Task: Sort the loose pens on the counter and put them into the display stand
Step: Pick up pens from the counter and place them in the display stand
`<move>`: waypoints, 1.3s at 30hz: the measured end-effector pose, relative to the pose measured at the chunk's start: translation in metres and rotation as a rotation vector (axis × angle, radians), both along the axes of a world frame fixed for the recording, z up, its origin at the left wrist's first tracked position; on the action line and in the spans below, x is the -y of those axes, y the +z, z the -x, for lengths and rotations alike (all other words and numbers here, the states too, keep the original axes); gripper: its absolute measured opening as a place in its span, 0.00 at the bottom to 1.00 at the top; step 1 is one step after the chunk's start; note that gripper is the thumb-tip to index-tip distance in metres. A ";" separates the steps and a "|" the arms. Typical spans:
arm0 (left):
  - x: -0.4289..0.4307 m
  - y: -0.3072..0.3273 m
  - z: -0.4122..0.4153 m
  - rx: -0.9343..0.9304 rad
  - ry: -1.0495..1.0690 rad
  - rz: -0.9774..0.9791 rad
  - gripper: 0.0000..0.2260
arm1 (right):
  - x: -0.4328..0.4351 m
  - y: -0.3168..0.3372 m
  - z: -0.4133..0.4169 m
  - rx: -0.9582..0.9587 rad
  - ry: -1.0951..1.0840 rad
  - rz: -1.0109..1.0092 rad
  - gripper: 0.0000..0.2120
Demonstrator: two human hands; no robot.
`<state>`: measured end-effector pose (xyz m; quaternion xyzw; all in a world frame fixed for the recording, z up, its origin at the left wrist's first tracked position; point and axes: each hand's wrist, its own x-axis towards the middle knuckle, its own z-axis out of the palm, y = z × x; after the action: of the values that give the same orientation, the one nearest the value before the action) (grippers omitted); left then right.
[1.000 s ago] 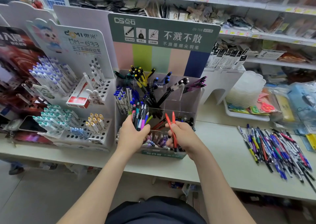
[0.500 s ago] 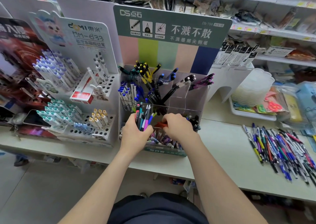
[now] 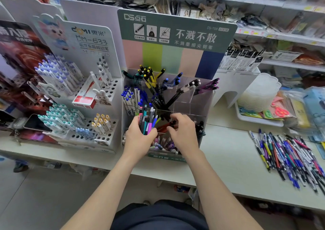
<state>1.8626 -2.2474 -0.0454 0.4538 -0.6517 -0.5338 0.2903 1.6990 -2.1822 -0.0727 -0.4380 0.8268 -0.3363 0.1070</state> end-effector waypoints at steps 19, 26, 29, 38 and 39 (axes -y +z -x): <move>0.008 0.002 0.000 -0.210 -0.198 -0.322 0.13 | -0.007 0.030 -0.021 0.243 -0.022 0.210 0.10; 0.001 0.017 0.006 -0.218 -0.397 -0.361 0.13 | -0.021 0.048 -0.021 0.768 -0.061 0.296 0.09; -0.003 0.021 0.009 -0.239 -0.466 -0.411 0.12 | -0.023 0.045 -0.017 0.812 -0.114 0.331 0.07; -0.011 0.025 0.016 -0.257 -0.515 -0.467 0.14 | -0.035 0.051 -0.010 0.912 -0.119 0.395 0.08; -0.010 0.024 0.017 -0.256 -0.515 -0.470 0.14 | -0.036 0.053 -0.011 0.915 -0.140 0.406 0.08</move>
<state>1.8460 -2.2371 -0.0212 0.2589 -0.5626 -0.7769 0.1135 1.7096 -2.1466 -0.0201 -0.2014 0.6404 -0.6543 0.3482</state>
